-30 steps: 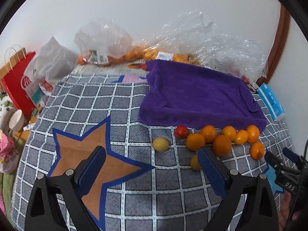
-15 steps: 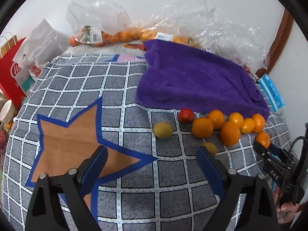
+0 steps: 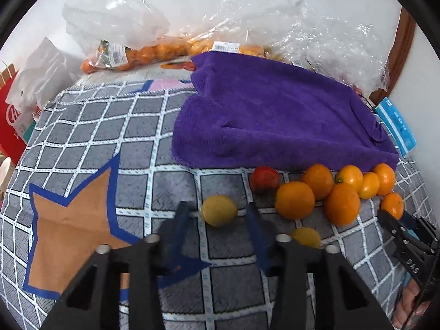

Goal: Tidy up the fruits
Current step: 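Grasp the large orange with the right tool while the left tool grasps the yellow-green fruit, then carry the orange and yellow-green fruit with both tools over the purple towel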

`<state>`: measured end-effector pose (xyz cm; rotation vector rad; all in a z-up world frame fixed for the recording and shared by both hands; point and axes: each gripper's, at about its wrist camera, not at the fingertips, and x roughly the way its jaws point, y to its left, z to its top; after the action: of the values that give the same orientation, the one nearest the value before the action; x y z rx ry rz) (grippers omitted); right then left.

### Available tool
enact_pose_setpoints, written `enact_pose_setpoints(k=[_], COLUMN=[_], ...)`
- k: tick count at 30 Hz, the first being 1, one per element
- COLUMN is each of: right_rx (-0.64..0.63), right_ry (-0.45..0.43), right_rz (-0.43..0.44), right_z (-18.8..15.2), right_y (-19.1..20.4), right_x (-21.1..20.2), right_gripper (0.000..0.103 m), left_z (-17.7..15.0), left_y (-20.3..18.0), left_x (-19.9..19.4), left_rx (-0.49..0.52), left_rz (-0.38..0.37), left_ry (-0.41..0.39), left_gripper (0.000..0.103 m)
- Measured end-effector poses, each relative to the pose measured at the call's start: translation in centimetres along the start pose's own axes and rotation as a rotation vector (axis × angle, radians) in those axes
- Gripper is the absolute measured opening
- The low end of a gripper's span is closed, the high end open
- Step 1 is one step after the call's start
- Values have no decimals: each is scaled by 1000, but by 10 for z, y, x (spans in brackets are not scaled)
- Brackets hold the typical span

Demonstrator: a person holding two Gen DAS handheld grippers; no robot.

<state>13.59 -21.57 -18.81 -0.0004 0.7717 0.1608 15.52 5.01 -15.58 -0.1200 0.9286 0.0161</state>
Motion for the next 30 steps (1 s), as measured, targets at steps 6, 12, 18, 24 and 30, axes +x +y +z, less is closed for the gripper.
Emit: enact_pose_setpoints(k=[6, 12, 18, 24, 30], right_rx=[10, 20, 28, -4, 24], right_ry=[0, -2, -10, -21, -39], right_rz=[12, 25, 34, 35, 65], right_z=[1, 1, 1, -5, -2], right_y=[-2, -4, -5, 0, -1], right_x=[0, 0, -2, -16, -35], right_gripper=[43, 43, 42, 42, 42], left_z=[-6, -7, -6, -5, -4], left_y=[6, 7, 8, 12, 11], left_x=[-1, -1, -2, -11, -32], left_rx=[-16, -24, -30, -81, -94], left_rz=[-49, -53, -44, -55, -61], left_ry=[-55, -62, -63, -14, -22], left_gripper=[26, 26, 25, 25, 25])
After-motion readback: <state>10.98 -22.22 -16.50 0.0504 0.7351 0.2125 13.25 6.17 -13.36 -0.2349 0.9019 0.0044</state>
